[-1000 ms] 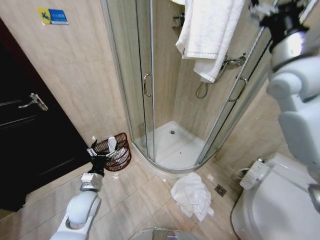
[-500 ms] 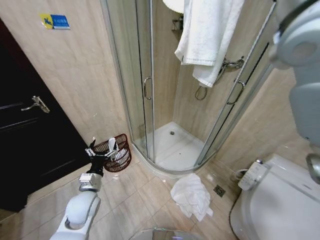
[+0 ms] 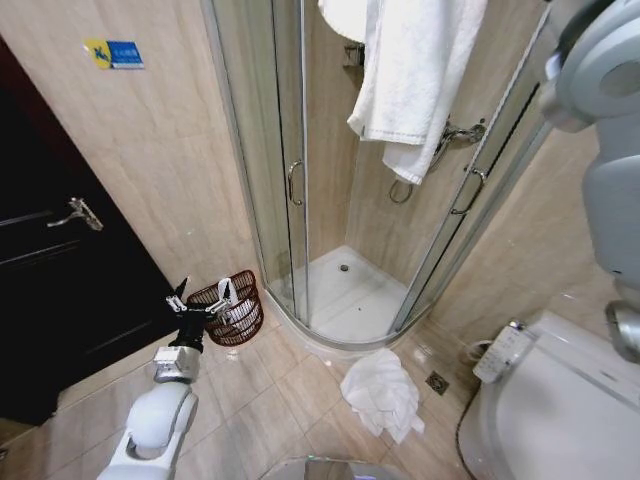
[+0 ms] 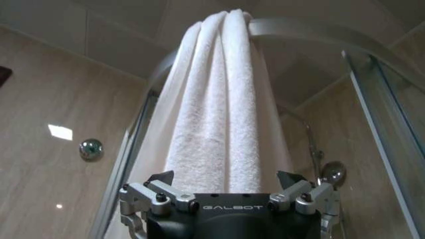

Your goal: Discard the used towel into the hamper.

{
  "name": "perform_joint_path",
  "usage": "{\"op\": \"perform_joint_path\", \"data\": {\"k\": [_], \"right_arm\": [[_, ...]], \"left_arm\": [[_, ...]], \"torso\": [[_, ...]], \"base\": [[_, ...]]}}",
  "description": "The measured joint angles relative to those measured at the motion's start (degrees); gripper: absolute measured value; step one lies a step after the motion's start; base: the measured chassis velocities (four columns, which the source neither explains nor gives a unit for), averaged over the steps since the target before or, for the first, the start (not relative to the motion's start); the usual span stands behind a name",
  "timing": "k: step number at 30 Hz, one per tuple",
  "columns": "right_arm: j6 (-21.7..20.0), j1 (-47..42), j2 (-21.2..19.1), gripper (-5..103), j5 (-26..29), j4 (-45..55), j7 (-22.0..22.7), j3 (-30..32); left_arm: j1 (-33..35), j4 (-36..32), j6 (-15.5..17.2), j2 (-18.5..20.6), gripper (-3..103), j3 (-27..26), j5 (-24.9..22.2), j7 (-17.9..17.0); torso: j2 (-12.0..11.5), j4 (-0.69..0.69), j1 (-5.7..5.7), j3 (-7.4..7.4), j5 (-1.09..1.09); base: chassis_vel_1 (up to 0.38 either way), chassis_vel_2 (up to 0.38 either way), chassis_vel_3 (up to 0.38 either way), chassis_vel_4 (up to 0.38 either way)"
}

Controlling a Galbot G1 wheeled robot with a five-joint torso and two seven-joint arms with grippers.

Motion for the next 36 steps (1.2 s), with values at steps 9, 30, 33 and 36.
{"op": "perform_joint_path", "data": {"k": [9, 30, 33, 36], "right_arm": [[0.17, 2.47, 1.60, 100, 3.13, -5.52, -1.83, -2.25], [0.02, 4.22, 5.24, 100, 3.11, -9.17, -1.92, -4.91], [-0.36, 4.65, 5.73, 100, 3.64, -9.80, -1.84, -5.02], [-0.73, 4.72, 6.17, 100, 4.18, -9.94, -1.44, -5.18]], "left_arm": [[0.02, -0.28, 0.21, 0.59, 100, 0.14, -0.02, 0.00], [0.69, -0.40, -1.36, 0.29, 100, 0.47, -0.27, -1.83], [0.52, -0.37, -2.06, 0.27, 100, 1.02, -0.53, -2.46], [0.41, -0.34, -2.15, 0.27, 100, 1.53, -0.56, -2.82]], "torso": [[3.00, 0.01, 1.42, 1.61, -0.01], [9.74, 0.00, 4.49, 5.26, -0.01], [10.07, 0.00, 4.64, 5.44, -0.01], [10.09, 0.01, 4.65, 5.45, -0.01]], "base": [[0.000, 0.000, 0.000, 0.000], [0.000, 0.000, 0.000, 0.000], [0.000, 0.000, 0.000, 0.000], [0.000, 0.000, 0.000, 0.000]]}}
